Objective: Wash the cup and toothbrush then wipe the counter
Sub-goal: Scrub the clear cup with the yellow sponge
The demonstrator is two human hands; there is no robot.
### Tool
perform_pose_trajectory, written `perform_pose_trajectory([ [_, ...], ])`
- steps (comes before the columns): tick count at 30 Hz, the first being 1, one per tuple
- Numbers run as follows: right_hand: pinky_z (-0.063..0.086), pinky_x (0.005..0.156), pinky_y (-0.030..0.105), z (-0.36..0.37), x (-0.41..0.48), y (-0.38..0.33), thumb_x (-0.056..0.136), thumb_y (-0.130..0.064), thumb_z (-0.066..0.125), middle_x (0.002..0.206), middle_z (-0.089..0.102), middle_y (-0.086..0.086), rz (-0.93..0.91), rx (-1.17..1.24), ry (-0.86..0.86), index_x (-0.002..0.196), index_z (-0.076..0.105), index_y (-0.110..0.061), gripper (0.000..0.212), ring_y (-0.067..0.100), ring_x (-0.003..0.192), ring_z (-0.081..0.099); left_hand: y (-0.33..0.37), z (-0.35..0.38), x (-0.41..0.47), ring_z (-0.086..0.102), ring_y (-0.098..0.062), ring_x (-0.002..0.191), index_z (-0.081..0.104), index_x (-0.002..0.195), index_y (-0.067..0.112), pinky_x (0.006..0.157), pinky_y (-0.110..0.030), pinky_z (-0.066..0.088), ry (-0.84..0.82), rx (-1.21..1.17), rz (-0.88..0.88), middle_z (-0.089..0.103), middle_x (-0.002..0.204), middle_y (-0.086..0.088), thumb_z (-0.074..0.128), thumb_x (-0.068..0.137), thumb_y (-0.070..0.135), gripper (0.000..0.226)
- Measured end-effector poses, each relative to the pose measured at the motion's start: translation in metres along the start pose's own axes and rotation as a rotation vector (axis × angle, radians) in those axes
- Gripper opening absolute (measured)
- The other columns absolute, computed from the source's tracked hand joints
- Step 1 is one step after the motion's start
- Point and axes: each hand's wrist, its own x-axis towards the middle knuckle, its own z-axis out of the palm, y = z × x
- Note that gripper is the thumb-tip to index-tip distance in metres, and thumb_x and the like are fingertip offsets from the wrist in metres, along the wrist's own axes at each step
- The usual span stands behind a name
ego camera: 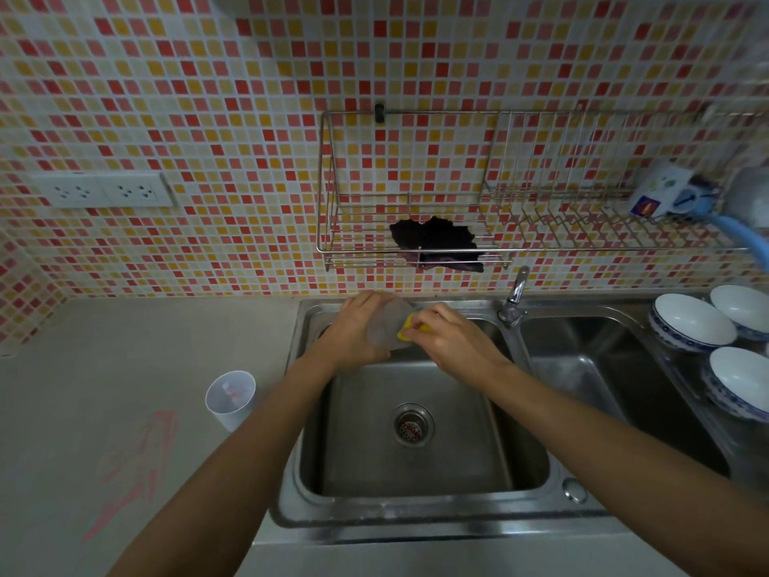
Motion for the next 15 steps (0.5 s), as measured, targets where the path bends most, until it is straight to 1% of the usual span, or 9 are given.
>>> perform_pose_trajectory([
  [1, 0.056, 0.07, 0.038, -0.002, 0.001, -0.001, 0.074, -0.004, 0.077, 0.107, 0.062, 0.003, 0.014, 0.006, -0.001, 0.111, 0.068, -0.016, 0.041, 0.025, 0.1, 0.051, 0.001, 0.003, -0.001, 0.041, -0.021, 0.126, 0.038, 0.139, 0.014, 0.107, -0.043, 0.039, 0.029, -0.027, -0.013, 0.045, 0.136, -0.004, 0.084, 0.064, 0.024, 0.088],
  [2, 0.056, 0.071, 0.038, -0.002, 0.003, -0.001, 0.074, -0.004, 0.076, 0.108, 0.062, 0.003, 0.019, 0.013, 0.008, 0.112, 0.067, -0.015, 0.04, 0.025, 0.101, 0.051, 0.002, 0.007, -0.003, 0.04, -0.021, 0.127, 0.037, 0.139, 0.014, 0.107, -0.042, 0.038, 0.068, -0.042, -0.027, 0.045, 0.136, -0.003, 0.084, 0.063, 0.026, 0.089],
  [4, 0.055, 0.075, 0.037, -0.001, 0.004, -0.003, 0.075, -0.005, 0.076, 0.11, 0.062, 0.003, 0.004, 0.018, 0.022, 0.113, 0.068, -0.016, 0.04, 0.024, 0.103, 0.052, 0.004, 0.015, -0.005, 0.039, -0.018, 0.126, 0.035, 0.138, 0.014, 0.105, -0.03, 0.034, 0.157, -0.047, -0.065, 0.044, 0.137, -0.002, 0.087, 0.061, 0.034, 0.095],
  [5, 0.055, 0.077, 0.036, -0.001, 0.005, -0.004, 0.074, -0.004, 0.076, 0.109, 0.063, 0.002, -0.008, 0.022, 0.025, 0.113, 0.068, -0.016, 0.041, 0.024, 0.103, 0.053, 0.006, 0.018, -0.006, 0.039, -0.017, 0.125, 0.036, 0.137, 0.013, 0.1, -0.024, 0.032, 0.197, -0.054, -0.079, 0.045, 0.137, -0.002, 0.088, 0.059, 0.036, 0.096],
  [8, 0.053, 0.081, 0.035, -0.005, 0.005, -0.005, 0.077, -0.003, 0.073, 0.107, 0.068, 0.003, -0.008, 0.09, 0.049, 0.109, 0.071, -0.015, 0.034, 0.024, 0.098, 0.057, 0.006, 0.022, -0.007, 0.048, -0.024, 0.114, 0.047, 0.125, 0.004, 0.087, -0.022, 0.037, 0.28, -0.033, -0.031, 0.051, 0.122, -0.012, 0.09, 0.057, 0.027, 0.084],
  [10, 0.048, 0.087, 0.03, -0.012, 0.004, -0.011, 0.084, -0.007, 0.067, 0.108, 0.071, 0.001, 0.077, 0.266, 0.029, 0.11, 0.072, -0.015, 0.027, 0.022, 0.096, 0.059, 0.003, 0.02, -0.007, 0.046, -0.022, 0.107, 0.049, 0.122, 0.001, 0.08, -0.023, 0.044, 0.278, -0.035, -0.004, 0.045, 0.117, -0.015, 0.091, 0.055, 0.021, 0.081],
  [12, 0.042, 0.09, 0.023, -0.013, 0.003, -0.02, 0.089, -0.011, 0.062, 0.111, 0.072, 0.001, 0.203, 0.458, -0.017, 0.115, 0.07, -0.018, 0.027, 0.019, 0.099, 0.059, -0.001, 0.016, -0.007, 0.046, -0.018, 0.105, 0.049, 0.123, 0.002, 0.083, -0.024, 0.045, 0.237, -0.045, 0.001, 0.044, 0.117, -0.013, 0.09, 0.056, 0.025, 0.082],
  [13, 0.043, 0.089, 0.023, -0.012, 0.003, -0.023, 0.091, -0.013, 0.061, 0.11, 0.072, 0.002, 0.234, 0.502, -0.042, 0.118, 0.069, -0.02, 0.029, 0.019, 0.099, 0.059, -0.003, 0.015, -0.006, 0.048, -0.019, 0.106, 0.051, 0.124, 0.004, 0.087, -0.027, 0.044, 0.221, -0.026, 0.016, 0.047, 0.118, -0.011, 0.089, 0.057, 0.031, 0.082],
  [15, 0.045, 0.087, 0.026, -0.009, 0.003, -0.025, 0.091, -0.013, 0.061, 0.108, 0.071, 0.001, 0.219, 0.482, -0.09, 0.119, 0.068, -0.021, 0.03, 0.018, 0.097, 0.057, -0.007, 0.015, -0.005, 0.052, -0.021, 0.11, 0.053, 0.125, 0.011, 0.094, -0.035, 0.044, 0.188, 0.042, 0.052, 0.054, 0.12, -0.005, 0.085, 0.059, 0.042, 0.08],
])
